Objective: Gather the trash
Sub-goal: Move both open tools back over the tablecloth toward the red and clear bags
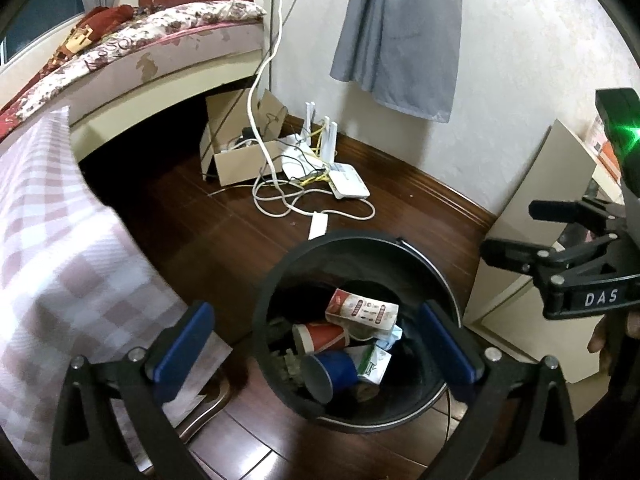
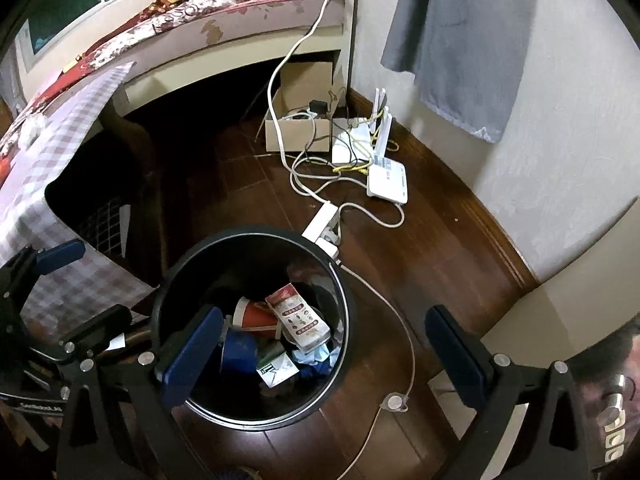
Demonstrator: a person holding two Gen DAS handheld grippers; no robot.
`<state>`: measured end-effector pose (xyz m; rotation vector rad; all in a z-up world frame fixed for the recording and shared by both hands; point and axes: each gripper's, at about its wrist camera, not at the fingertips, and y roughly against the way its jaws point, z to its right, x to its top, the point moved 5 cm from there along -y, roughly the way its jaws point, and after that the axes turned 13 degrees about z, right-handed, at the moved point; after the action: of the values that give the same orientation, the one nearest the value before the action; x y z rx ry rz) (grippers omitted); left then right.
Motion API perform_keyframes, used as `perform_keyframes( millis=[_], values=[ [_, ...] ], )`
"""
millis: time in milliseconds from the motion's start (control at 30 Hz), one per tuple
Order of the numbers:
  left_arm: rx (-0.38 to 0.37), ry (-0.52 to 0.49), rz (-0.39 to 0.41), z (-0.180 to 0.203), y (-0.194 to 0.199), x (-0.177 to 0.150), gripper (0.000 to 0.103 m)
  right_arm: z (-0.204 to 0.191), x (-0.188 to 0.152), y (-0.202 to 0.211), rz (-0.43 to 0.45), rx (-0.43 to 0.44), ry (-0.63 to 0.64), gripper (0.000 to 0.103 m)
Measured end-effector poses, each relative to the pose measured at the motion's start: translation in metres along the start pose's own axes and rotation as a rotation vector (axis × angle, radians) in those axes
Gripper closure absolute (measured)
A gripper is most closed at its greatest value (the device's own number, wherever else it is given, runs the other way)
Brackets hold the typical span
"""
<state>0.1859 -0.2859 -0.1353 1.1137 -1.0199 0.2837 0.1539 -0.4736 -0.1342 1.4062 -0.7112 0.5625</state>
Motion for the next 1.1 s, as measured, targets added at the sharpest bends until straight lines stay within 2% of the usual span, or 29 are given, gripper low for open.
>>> perform_keyframes(
  millis=[567, 1100],
  values=[
    [0.081, -0.006, 0.098, -0.024, 0.061, 0.021, 0.001, -0.031, 0.031, 0.04, 0.125, 0.017, 0.057, 0.001],
    [0.205, 0.041, 0.192, -0.083, 0.116, 0.037, 0.001, -0.106, 0.073, 0.062, 0.226, 0.11, 0.148, 0.001]
  ],
)
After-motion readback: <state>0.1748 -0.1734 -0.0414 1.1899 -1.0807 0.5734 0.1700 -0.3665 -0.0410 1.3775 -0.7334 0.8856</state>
